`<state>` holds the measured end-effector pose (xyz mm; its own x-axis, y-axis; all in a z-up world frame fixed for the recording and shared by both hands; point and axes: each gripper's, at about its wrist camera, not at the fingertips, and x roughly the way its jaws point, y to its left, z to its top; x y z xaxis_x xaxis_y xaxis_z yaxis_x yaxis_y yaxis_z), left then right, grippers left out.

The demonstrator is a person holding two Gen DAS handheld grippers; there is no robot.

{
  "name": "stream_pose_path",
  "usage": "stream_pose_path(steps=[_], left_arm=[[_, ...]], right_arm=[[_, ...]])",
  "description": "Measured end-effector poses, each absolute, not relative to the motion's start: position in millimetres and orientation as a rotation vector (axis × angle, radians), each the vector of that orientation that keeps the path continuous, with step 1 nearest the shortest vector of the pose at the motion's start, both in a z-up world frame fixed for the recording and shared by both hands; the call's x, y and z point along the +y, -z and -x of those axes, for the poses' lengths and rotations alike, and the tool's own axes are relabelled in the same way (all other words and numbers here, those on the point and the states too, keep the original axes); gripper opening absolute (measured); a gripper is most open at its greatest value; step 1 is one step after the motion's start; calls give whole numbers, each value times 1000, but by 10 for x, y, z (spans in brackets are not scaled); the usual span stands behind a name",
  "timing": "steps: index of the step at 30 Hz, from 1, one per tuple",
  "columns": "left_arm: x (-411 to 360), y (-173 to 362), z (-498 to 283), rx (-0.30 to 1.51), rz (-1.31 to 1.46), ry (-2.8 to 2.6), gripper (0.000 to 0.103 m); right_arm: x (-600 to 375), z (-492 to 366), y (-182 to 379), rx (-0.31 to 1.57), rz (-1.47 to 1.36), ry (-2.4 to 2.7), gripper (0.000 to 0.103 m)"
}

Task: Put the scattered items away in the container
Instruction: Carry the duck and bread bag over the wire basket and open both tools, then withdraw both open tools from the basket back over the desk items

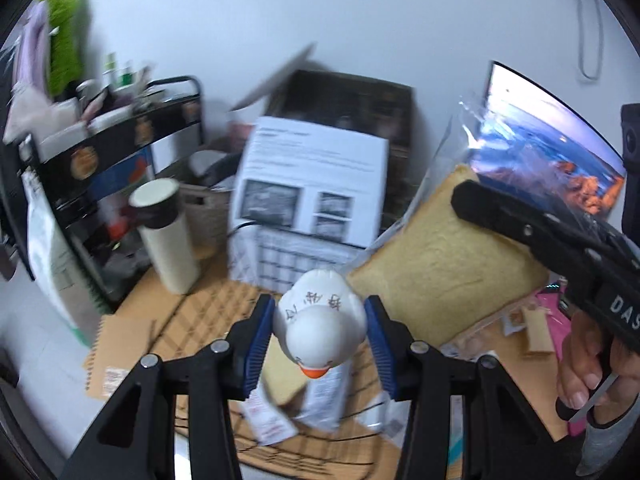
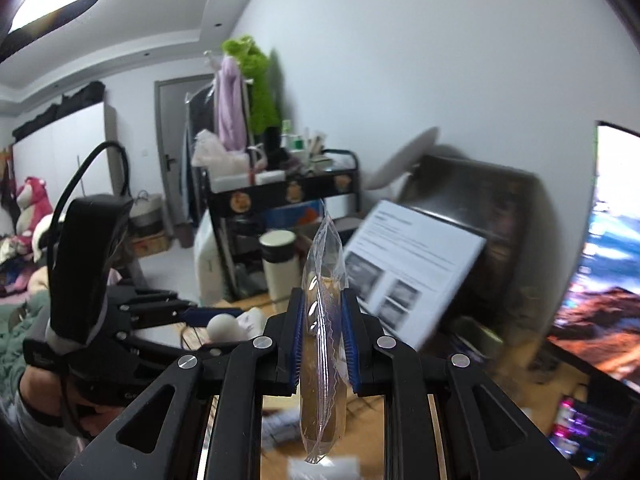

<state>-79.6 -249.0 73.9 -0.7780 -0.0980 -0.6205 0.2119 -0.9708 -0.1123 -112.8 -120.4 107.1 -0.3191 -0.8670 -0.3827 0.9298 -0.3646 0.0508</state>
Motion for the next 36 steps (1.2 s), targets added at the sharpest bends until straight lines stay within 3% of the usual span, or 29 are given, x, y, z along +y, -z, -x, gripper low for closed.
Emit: stream_pose_path(steps=[5, 7, 8, 10, 11, 28, 36], left_arm=[[-2726, -617, 752, 251, -968, 2758, 53], [-2756, -628, 707, 223, -913, 2750, 66], [-2761, -647, 668, 201, -882, 2749, 74], [-2783, -669, 625, 200, -848, 2755, 75], [-2803, -685, 612, 222, -839, 2764, 75], [-2517, -913, 544, 209, -772, 2813, 75], [-1919, -1008, 548, 84, -750, 2853, 79]], right_arm=[[-1692, 1071, -876, 248, -444, 1862, 20], [-1784, 1005, -821, 260, -414, 1876, 24], [-1790, 971, -816, 267, -387, 1895, 36], [-1814, 924, -820, 280, -368, 1925, 51], [-1797, 924, -826, 276, -377, 1932, 53], [-1363, 866, -1020, 233, -370, 1998, 53], [-521, 761, -1214, 168, -354, 2141, 53]])
